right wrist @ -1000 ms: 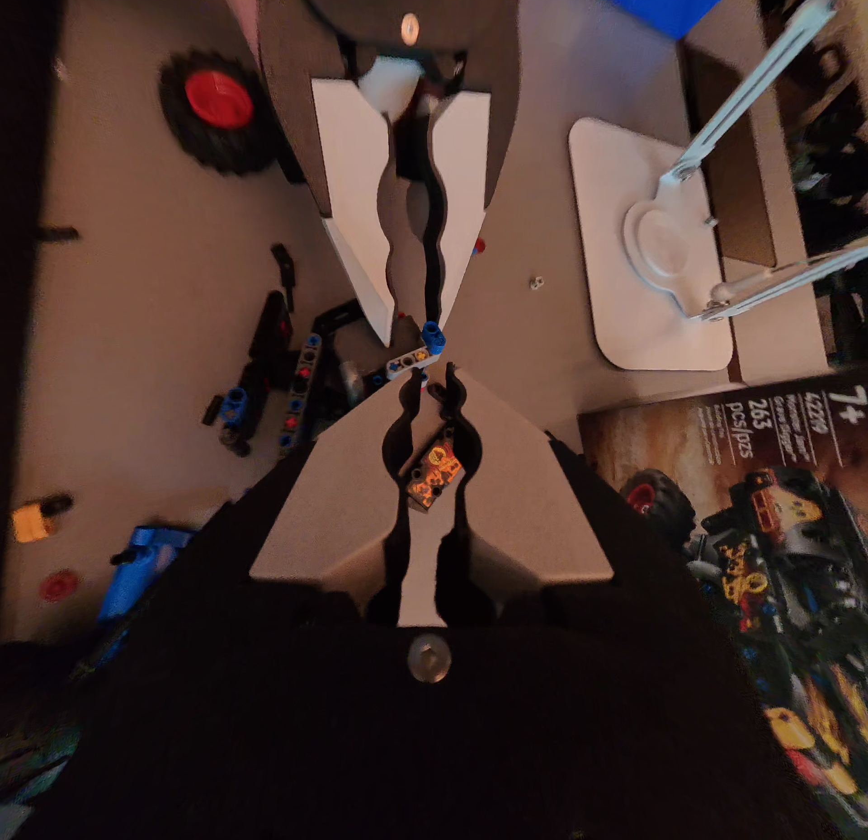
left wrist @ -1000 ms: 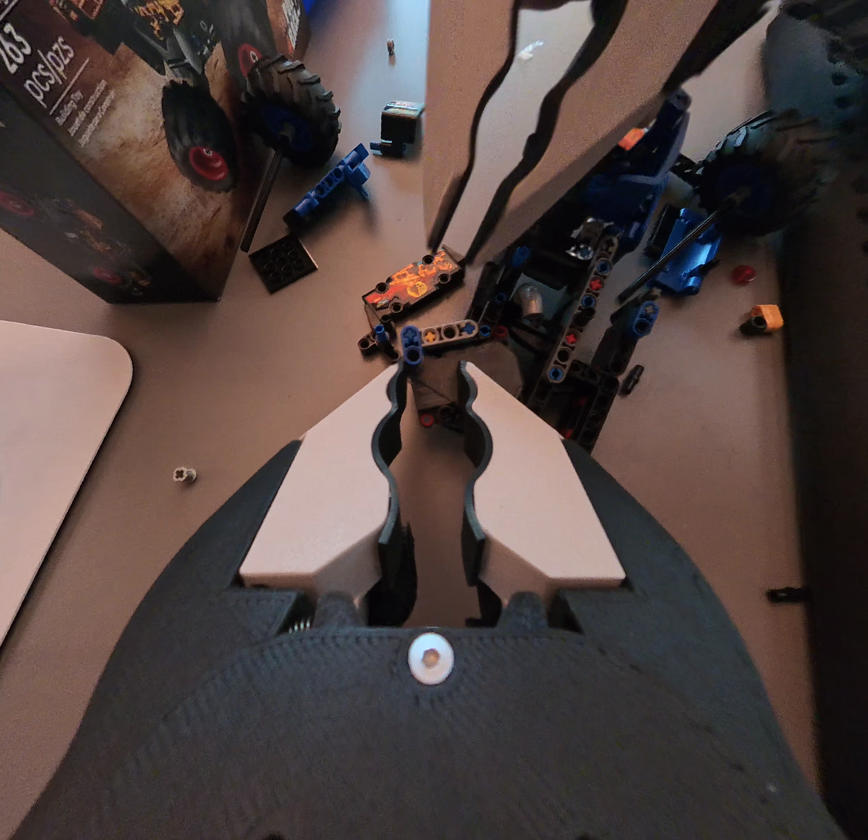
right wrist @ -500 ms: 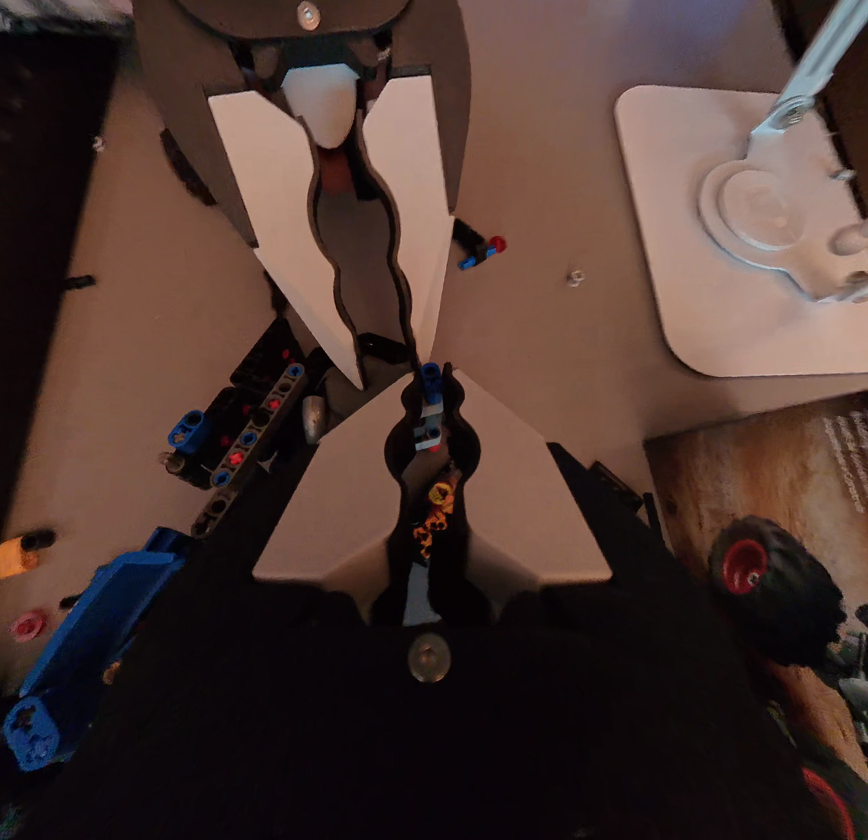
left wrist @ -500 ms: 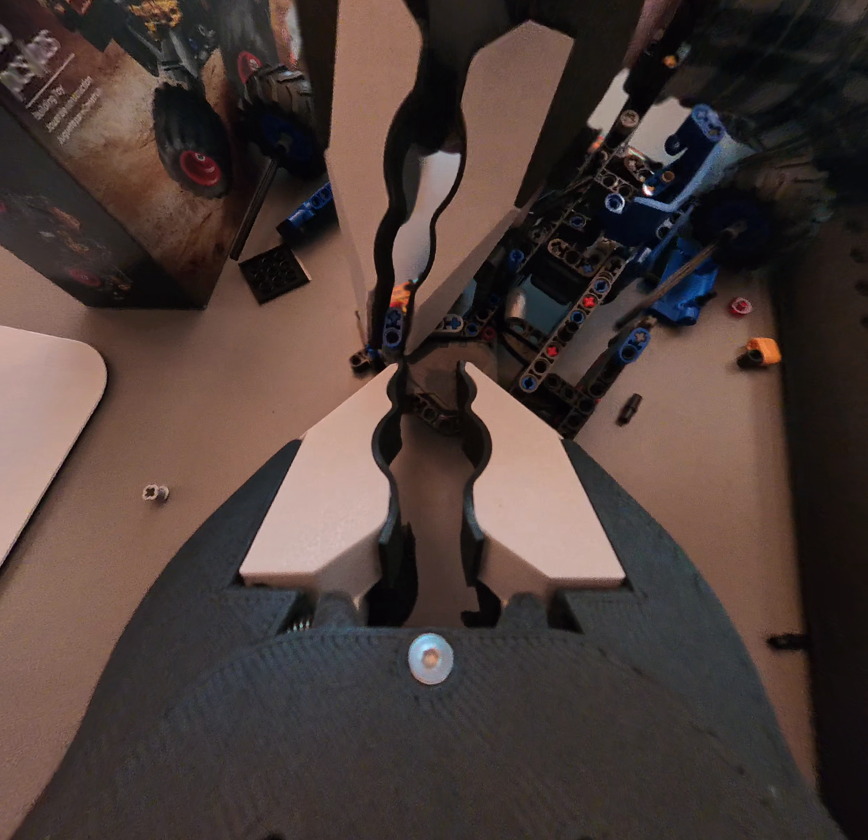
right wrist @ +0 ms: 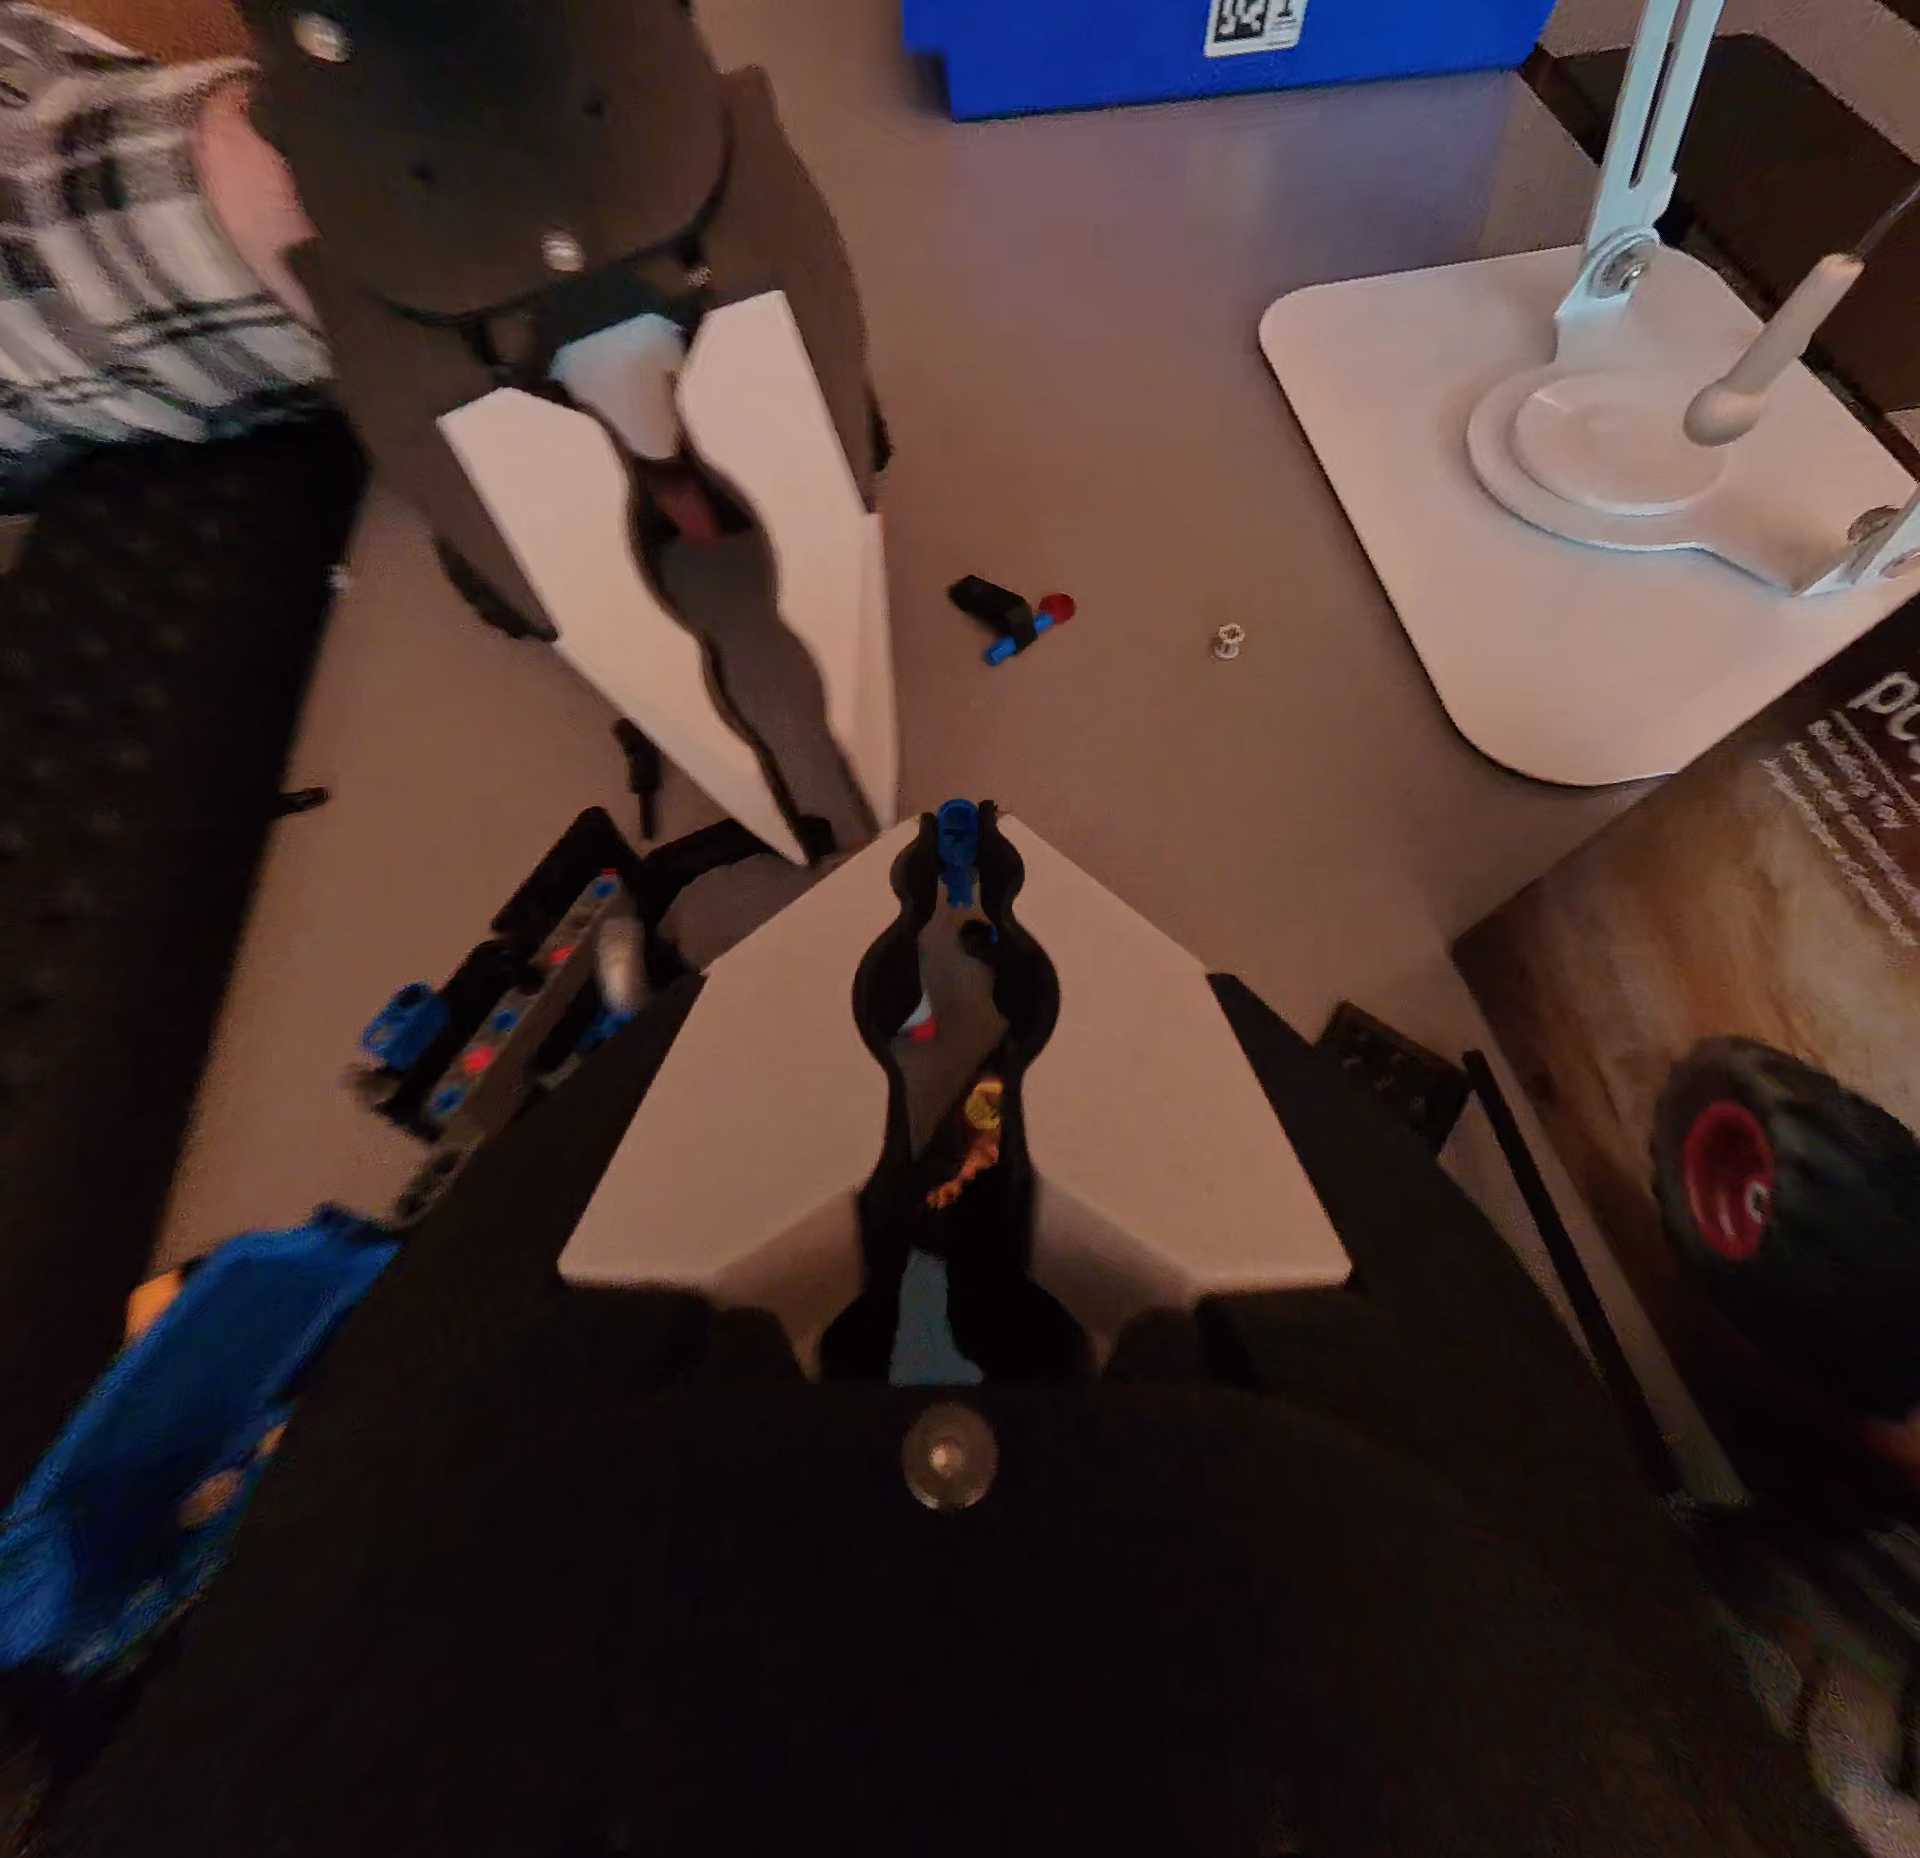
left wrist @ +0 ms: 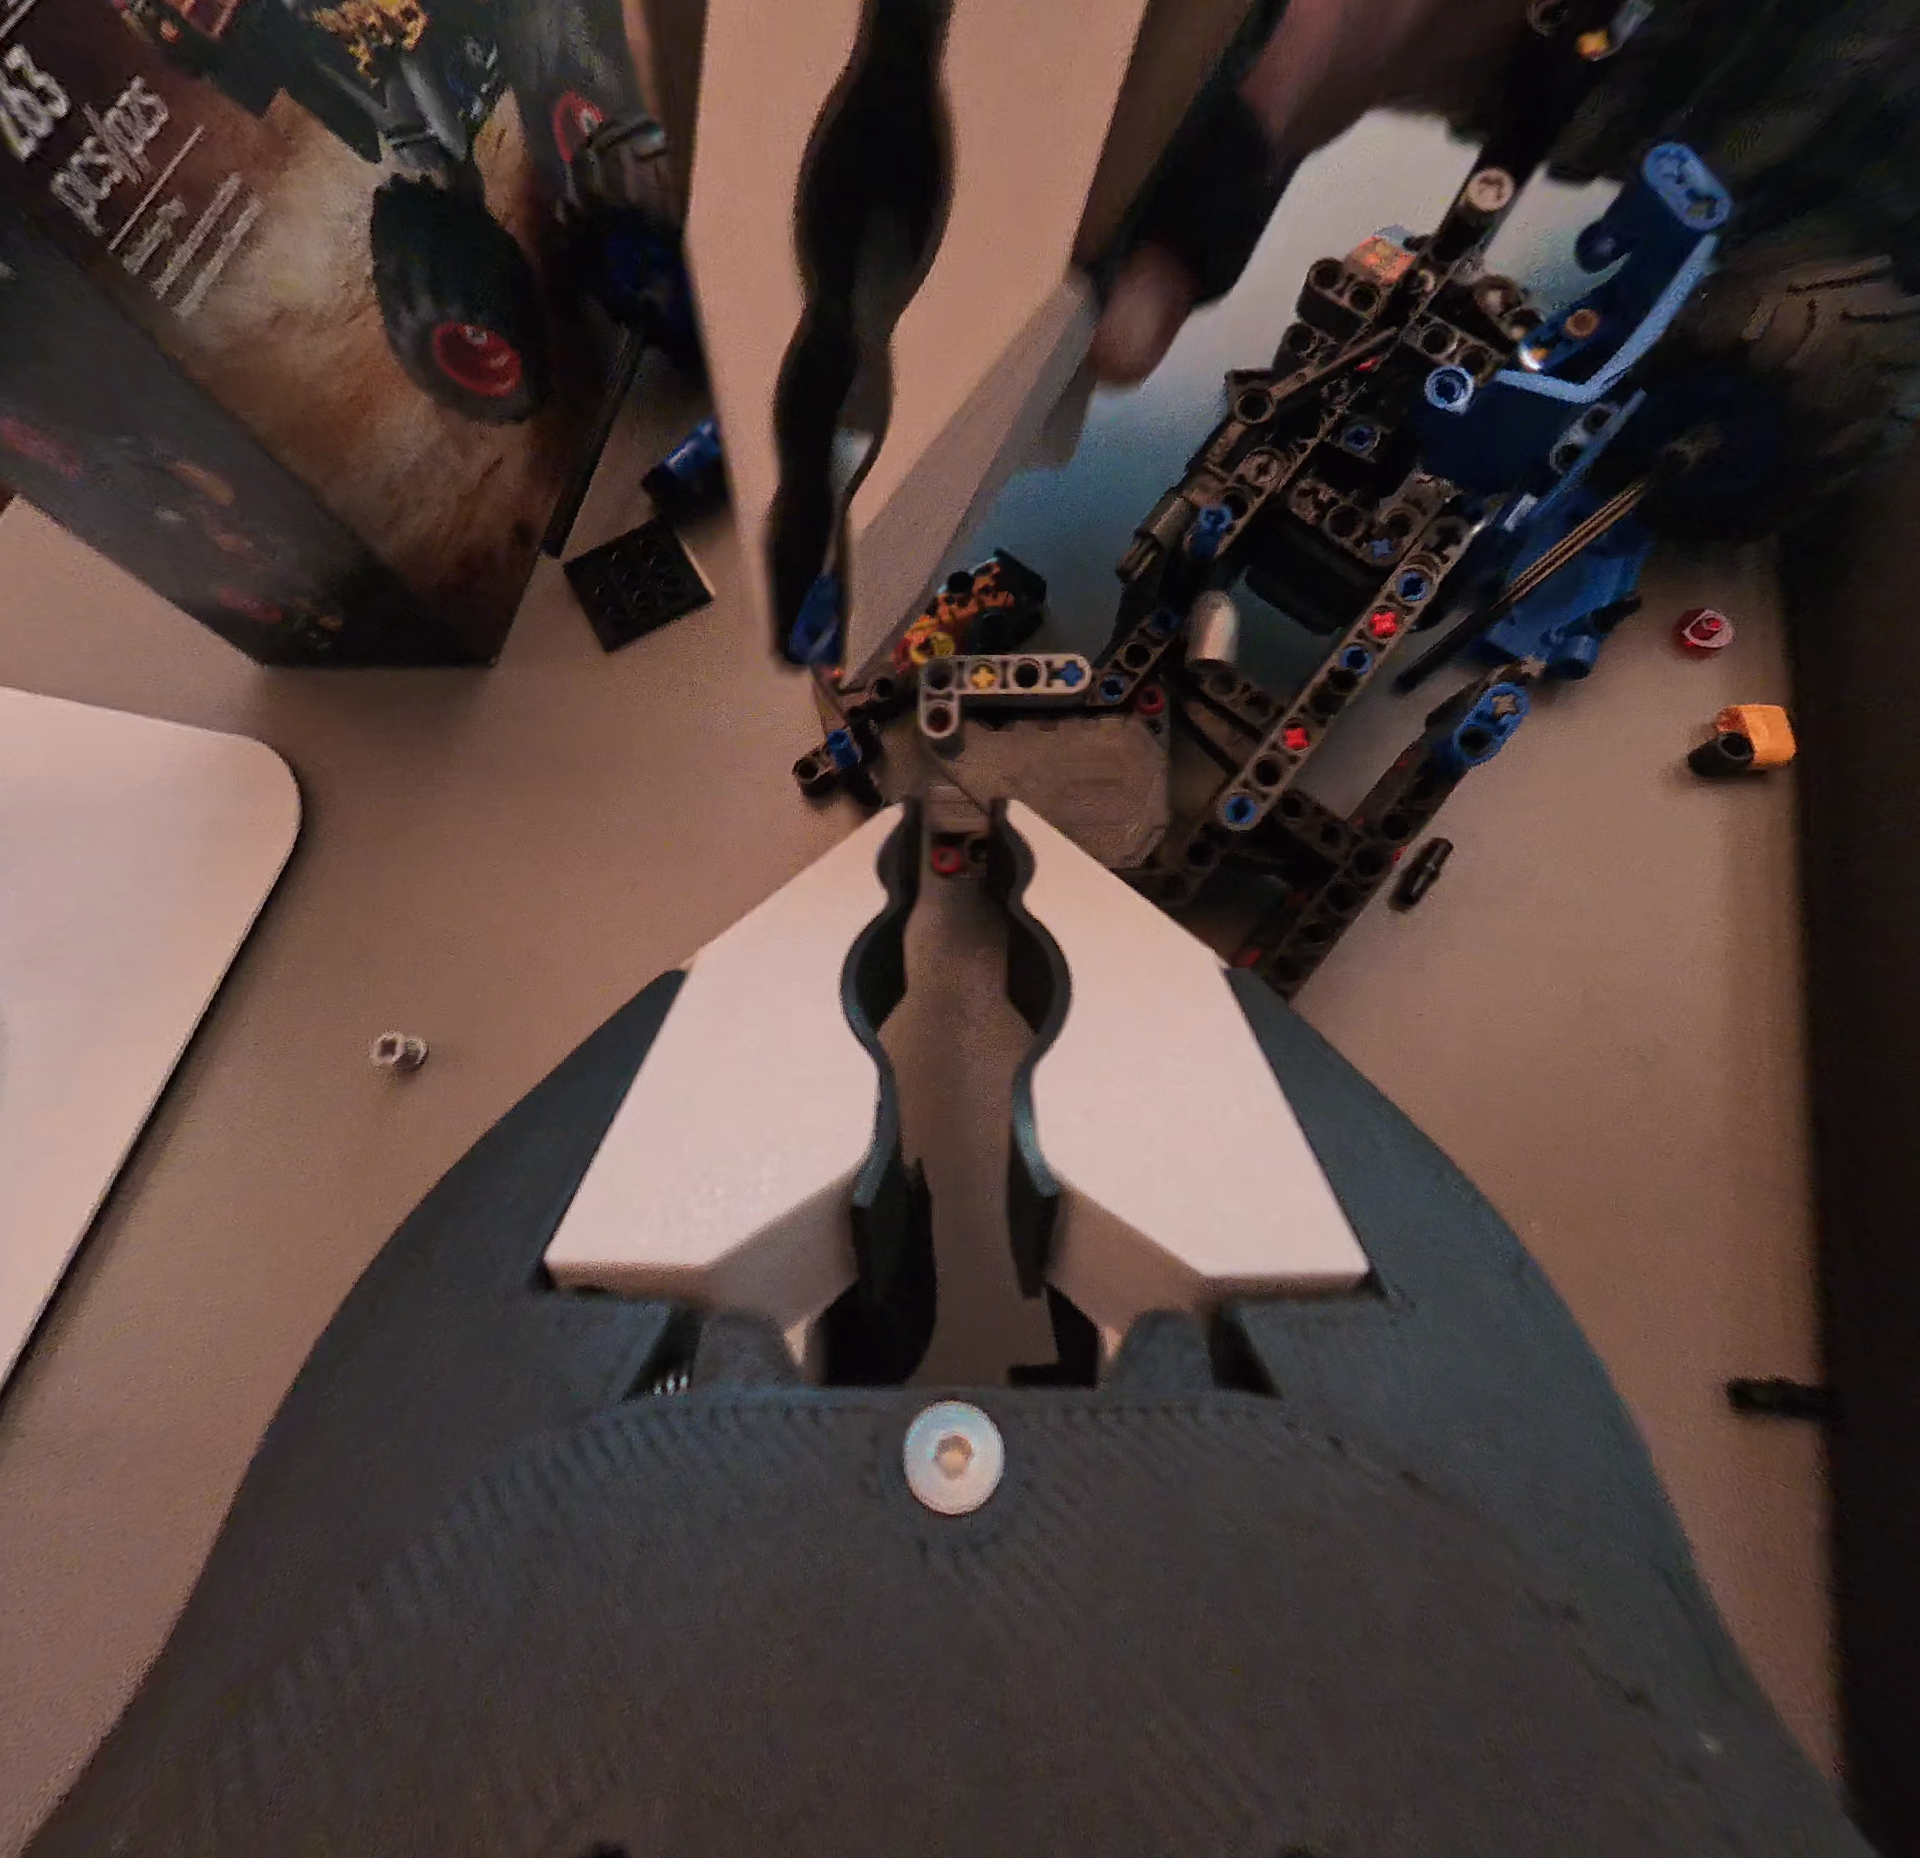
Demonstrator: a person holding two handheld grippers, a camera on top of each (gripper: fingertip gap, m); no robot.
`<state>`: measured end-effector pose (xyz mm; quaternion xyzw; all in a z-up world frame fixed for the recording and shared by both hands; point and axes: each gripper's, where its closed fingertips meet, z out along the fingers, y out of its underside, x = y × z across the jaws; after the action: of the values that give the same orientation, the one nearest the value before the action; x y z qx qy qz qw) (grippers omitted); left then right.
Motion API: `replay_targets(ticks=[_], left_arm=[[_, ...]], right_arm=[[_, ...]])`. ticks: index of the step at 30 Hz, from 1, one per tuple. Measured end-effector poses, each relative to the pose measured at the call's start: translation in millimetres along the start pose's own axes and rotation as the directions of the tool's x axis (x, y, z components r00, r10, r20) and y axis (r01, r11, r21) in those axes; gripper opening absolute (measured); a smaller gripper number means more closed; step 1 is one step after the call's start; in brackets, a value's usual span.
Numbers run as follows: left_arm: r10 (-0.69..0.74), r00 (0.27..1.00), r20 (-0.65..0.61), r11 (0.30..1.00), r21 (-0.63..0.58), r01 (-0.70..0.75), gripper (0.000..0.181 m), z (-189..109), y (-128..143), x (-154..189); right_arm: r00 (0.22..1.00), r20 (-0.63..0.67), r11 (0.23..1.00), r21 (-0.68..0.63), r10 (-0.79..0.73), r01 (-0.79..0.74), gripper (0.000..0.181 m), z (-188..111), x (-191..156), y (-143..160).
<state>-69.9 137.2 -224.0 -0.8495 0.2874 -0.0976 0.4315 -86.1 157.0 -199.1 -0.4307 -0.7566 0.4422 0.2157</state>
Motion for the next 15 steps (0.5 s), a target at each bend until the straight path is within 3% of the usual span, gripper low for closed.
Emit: replay_targets(ticks=[3, 6, 9, 10, 12, 15], left_arm=[[-0.032, 0.999, -0.019, 0.999, 0.016, 0.033, 0.027, -8.1, -0.5, -1.8], [-0.047, 0.998, -0.036, 0.999, -0.009, 0.047, 0.034, -9.1, 2.9, -1.6], [-0.064, 0.996, -0.065, 0.998, -0.012, 0.064, 0.038, -11.0, 5.0, -1.2], [-0.07, 0.995, -0.075, 0.998, -0.009, 0.069, 0.037, -11.9, 5.0, -0.7], [-0.062, 0.994, -0.089, 0.998, -0.015, 0.061, 0.038, -10.7, 6.1, 1.2], [-0.044, 0.991, -0.128, 0.999, 0.0, 0.044, 0.039, -4.8, 1.0, 7.8]], right_arm=[[1.0, -0.006, 1.0, 0.016, 0.02, -0.02, 0.013, -23.8, 0.0, -6.0], [0.998, 0.016, 0.991, -0.117, 0.063, -0.061, 0.028, -22.3, -0.9, 23.9], [0.998, 0.009, 0.981, -0.187, 0.058, -0.055, 0.013, -18.1, 0.4, 37.9], [0.999, 0.01, 0.985, -0.167, 0.044, -0.041, 0.0, -19.5, -0.4, 33.3], [0.998, 0.028, 0.993, -0.11, 0.054, -0.05, 0.0, -23.3, -5.5, 18.8], [0.998, 0.034, 0.991, -0.126, 0.059, -0.054, 0.014, -24.8, -15.5, 6.8]])
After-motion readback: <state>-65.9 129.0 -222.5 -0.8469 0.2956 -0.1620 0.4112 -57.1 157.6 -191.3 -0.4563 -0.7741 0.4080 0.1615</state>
